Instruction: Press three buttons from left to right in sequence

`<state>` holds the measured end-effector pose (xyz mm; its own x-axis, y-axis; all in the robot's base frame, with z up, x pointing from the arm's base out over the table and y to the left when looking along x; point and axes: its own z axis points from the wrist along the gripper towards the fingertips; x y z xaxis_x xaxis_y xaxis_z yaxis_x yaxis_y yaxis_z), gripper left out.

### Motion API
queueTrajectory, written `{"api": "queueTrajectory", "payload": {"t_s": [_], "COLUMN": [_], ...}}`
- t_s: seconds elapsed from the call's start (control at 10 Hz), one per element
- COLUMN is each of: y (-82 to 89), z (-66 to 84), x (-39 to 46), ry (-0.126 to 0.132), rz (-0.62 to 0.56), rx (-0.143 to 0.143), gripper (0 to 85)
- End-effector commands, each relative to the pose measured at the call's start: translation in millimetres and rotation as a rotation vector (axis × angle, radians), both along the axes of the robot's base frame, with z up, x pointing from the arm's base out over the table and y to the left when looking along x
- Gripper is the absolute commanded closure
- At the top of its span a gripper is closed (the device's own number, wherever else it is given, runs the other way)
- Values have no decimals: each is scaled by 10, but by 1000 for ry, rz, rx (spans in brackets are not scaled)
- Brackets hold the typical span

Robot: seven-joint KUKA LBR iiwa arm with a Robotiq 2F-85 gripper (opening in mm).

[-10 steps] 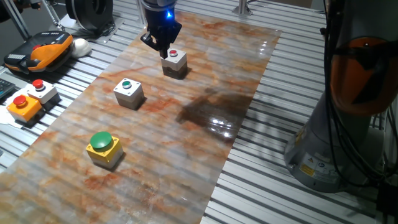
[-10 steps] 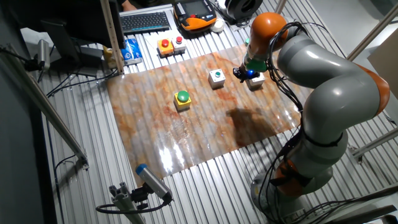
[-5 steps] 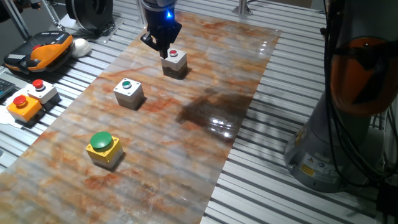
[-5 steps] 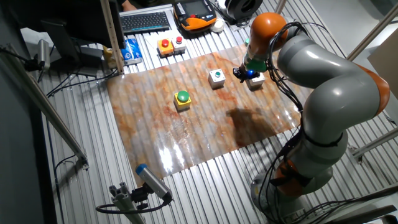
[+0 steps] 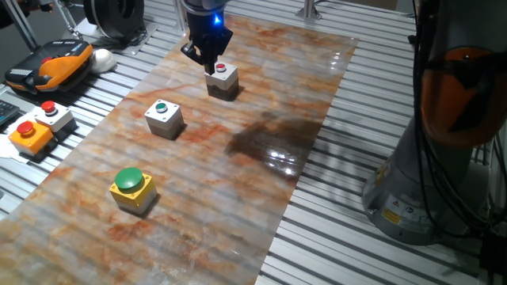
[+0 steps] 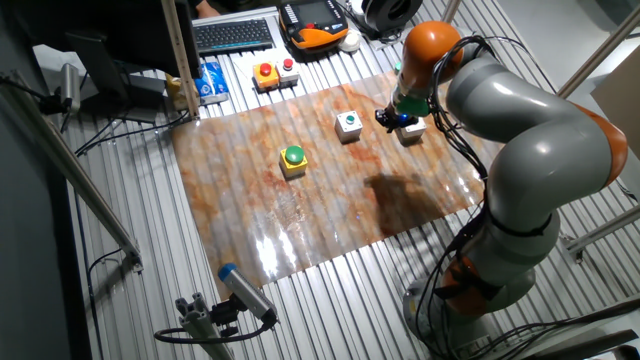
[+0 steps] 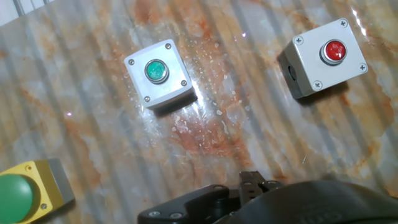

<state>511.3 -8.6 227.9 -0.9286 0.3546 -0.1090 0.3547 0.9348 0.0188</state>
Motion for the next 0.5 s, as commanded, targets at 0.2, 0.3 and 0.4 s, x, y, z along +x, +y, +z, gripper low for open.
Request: {"api": "queueTrajectory", "payload": {"t_s": [0.2,0.3,0.4], "y": [-162,-234,-290], "z": [-7,-10,-27], "x": [46,69,87], "ry": [0,1,-3], "rz": [32,44,51], "rx": [16,21,20], "gripper": [850,850,850]}}
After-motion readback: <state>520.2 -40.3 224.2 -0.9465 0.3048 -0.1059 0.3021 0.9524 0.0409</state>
